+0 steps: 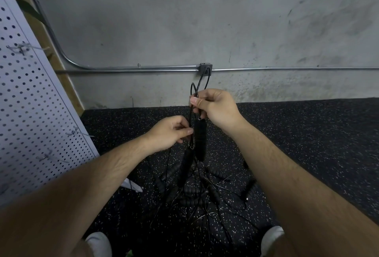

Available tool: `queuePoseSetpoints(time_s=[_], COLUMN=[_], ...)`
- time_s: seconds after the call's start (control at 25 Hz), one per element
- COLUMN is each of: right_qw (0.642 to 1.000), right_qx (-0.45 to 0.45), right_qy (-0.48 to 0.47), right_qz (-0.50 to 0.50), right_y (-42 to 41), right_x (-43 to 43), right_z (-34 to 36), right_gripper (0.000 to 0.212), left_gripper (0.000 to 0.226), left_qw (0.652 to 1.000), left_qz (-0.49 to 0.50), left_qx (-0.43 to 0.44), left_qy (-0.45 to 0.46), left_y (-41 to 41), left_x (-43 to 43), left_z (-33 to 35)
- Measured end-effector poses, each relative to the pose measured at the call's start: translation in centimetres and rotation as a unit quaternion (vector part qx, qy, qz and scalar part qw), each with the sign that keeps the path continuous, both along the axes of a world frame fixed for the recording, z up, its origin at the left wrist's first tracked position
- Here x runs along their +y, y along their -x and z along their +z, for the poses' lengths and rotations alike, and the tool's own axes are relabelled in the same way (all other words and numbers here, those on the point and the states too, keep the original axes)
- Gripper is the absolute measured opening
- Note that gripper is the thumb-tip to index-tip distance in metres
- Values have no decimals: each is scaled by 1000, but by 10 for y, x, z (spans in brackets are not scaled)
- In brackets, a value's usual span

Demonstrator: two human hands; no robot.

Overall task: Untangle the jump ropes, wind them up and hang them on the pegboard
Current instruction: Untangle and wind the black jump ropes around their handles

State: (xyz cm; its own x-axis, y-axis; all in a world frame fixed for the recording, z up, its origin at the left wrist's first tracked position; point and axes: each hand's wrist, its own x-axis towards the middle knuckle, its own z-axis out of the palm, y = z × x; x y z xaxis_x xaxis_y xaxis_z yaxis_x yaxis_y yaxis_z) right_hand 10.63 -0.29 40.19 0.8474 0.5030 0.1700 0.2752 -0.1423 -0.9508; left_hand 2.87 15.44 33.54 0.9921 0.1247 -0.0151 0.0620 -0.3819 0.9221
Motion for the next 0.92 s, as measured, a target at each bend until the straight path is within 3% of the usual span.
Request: queuePoseSetpoints(time_s=[0.32,0.52,0.92], right_qw=[999,989,992], right_qx=[-28,-23,9], right_qy=[38,136,121], right_qz=[-12,47,26], right_y=[-6,8,18], right_x=[-7,-1,9], right_z=[-4,-26,-23], right_gripper=[8,7,16], left_gripper=[20,16,16], left_qw=[987,990,988], left_qz=[46,91,101], left_qx=[-72,-107,-115], left_qy=[-135,-27,35], left_y=[0,-4,-1], left_x=[5,9,7], left_z=[13,28,32])
